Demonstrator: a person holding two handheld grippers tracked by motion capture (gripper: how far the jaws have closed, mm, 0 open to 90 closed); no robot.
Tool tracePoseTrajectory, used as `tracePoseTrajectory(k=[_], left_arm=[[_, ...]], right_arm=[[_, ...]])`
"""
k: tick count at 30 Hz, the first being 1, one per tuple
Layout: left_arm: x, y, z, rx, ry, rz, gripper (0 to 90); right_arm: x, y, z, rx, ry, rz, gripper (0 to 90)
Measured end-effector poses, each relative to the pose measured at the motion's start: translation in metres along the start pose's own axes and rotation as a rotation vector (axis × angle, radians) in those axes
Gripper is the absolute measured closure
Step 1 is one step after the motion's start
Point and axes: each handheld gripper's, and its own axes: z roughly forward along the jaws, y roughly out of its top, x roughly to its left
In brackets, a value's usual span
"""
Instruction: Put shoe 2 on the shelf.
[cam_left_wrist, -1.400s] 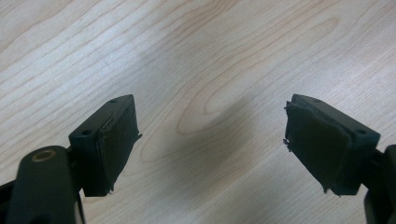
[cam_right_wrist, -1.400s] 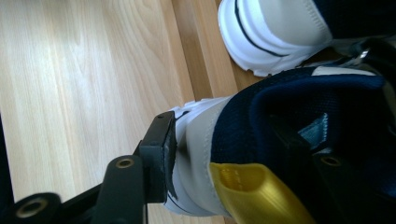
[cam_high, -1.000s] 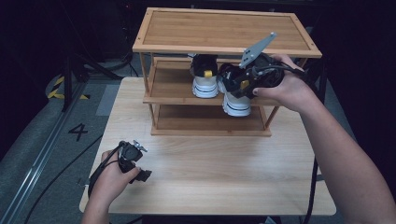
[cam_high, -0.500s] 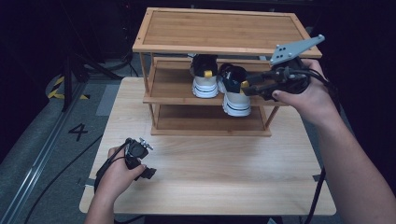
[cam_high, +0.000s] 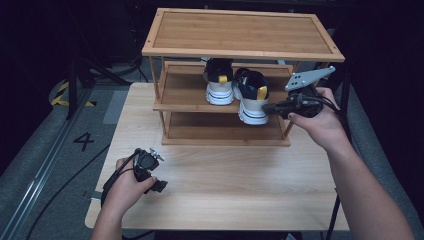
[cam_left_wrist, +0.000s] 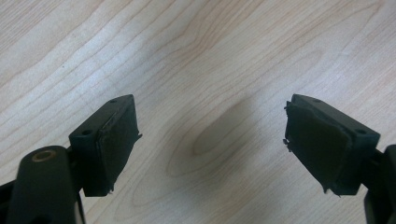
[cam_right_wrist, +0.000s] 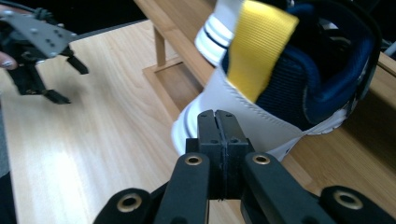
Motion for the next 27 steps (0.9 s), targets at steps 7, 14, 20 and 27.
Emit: tracePoseTrajectory(k=[7,14,20,27], left_arm=[[0.002,-0.010,-0.002,0.001,0.003,-0.030,17.8],[0.003,-0.019,-0.006,0.000,0.012,-0.042,17.8],[0.004,-0.024,-0.007,0.002,0.021,-0.057,17.8],[0.005,-0.023,-0.007,0.000,0.015,-0.053,17.8]], right_arm=[[-0.009,0.000,0.015,-0.026,-0.029,0.013,90.0],[-0.021,0.004,0.030,-0.043,-0.073,0.012,90.0],[-0.026,0.007,0.043,-0.049,-0.155,-0.030,90.0],[-0.032,0.010,0.055,-0.065,-0.194,-0.040,90.0]])
